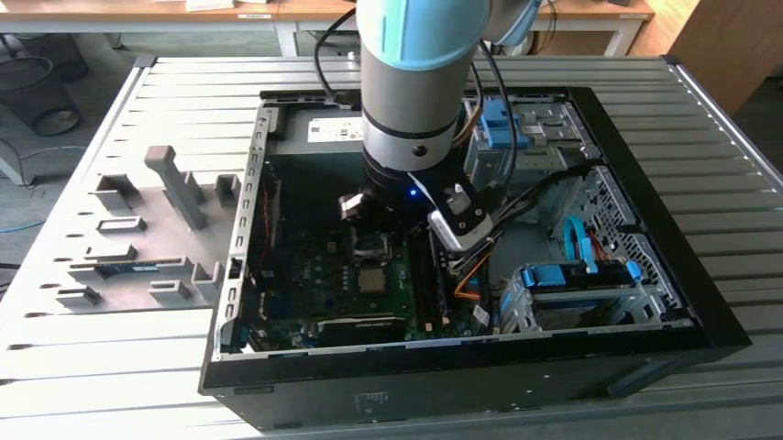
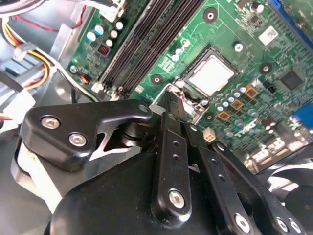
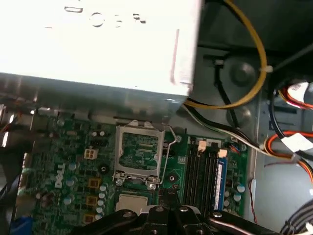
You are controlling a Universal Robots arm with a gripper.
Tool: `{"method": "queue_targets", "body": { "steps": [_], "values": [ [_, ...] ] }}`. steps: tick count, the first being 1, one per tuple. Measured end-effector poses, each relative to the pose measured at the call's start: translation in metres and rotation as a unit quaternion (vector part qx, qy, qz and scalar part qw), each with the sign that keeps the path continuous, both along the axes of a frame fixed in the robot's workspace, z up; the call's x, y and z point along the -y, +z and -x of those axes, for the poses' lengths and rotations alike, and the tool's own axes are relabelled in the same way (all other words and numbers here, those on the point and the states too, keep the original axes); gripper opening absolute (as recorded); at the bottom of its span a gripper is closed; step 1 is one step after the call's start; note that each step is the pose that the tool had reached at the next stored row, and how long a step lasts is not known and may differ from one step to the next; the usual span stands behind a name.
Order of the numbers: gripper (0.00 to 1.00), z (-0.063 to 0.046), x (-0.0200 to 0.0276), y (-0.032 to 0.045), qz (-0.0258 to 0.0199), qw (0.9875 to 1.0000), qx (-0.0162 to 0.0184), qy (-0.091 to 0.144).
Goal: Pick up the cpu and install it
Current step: 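Close the cpu cover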
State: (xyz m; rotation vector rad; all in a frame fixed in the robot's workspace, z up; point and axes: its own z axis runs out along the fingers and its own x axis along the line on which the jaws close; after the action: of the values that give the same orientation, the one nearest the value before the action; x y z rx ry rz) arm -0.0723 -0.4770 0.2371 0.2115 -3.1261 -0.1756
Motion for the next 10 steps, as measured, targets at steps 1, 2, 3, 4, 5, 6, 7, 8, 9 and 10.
{"method": "queue_targets", "body": {
  "steps": [1,2,3,4,5,6,7,8,9,10],
  "values": [
    [0.10,0.0000,0.0000,-0.0002,-0.0007,1.0000,0.0000,0.007],
    [0.10,0.0000,0.0000,-0.0004,-0.0008,0.9999,0.0000,0.016],
    [0.10,0.0000,-0.0001,-0.0005,-0.0008,0.9997,0.0000,0.025],
    [0.10,0.0000,-0.0001,-0.0007,-0.0009,0.9994,0.0000,0.034],
    [0.10,0.0000,0.0000,-0.0008,-0.0008,0.9991,0.0000,0.043],
    [0.10,0.0000,0.0000,-0.0009,-0.0008,0.9986,0.0000,0.052],
    [0.10,0.0000,0.0000,-0.0010,-0.0008,0.9981,0.0000,0.061],
    [0.10,0.0000,0.0000,-0.0012,-0.0008,0.9976,0.0000,0.070],
    [0.10,0.0000,0.0000,-0.0013,-0.0008,0.9968,0.0000,0.079],
    [0.10,0.0000,0.0000,-0.0013,-0.0008,0.9961,0.0000,0.088]
  ]
}}
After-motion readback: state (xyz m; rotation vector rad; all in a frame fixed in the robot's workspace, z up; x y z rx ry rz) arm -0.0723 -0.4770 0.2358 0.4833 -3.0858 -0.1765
